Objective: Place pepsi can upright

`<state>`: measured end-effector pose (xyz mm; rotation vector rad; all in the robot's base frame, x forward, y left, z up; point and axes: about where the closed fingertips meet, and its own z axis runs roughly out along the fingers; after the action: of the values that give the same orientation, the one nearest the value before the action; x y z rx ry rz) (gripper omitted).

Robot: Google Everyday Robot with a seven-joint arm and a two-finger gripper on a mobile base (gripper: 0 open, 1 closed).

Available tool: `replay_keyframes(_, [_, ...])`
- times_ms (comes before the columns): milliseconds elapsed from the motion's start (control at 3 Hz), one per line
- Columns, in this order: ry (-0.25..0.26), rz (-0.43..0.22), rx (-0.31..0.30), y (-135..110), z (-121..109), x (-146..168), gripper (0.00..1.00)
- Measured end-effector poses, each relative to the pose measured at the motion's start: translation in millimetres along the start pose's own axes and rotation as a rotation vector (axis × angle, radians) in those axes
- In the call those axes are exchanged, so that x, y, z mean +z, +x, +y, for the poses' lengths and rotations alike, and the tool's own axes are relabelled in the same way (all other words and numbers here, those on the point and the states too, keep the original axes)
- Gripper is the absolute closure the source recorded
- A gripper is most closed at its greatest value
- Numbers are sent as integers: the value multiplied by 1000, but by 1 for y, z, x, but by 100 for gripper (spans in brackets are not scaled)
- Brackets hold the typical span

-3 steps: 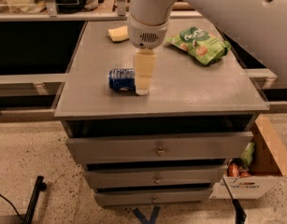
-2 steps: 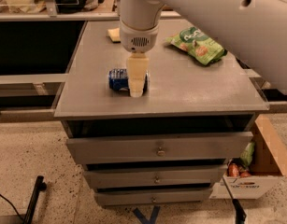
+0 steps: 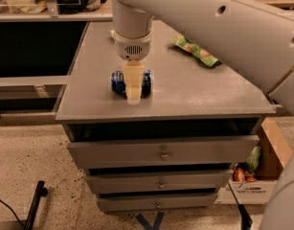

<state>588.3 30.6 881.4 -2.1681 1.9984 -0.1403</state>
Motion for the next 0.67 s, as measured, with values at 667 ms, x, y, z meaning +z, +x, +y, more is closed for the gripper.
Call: replay_keyframes(667, [-23,26,14,-12,-6,23,0])
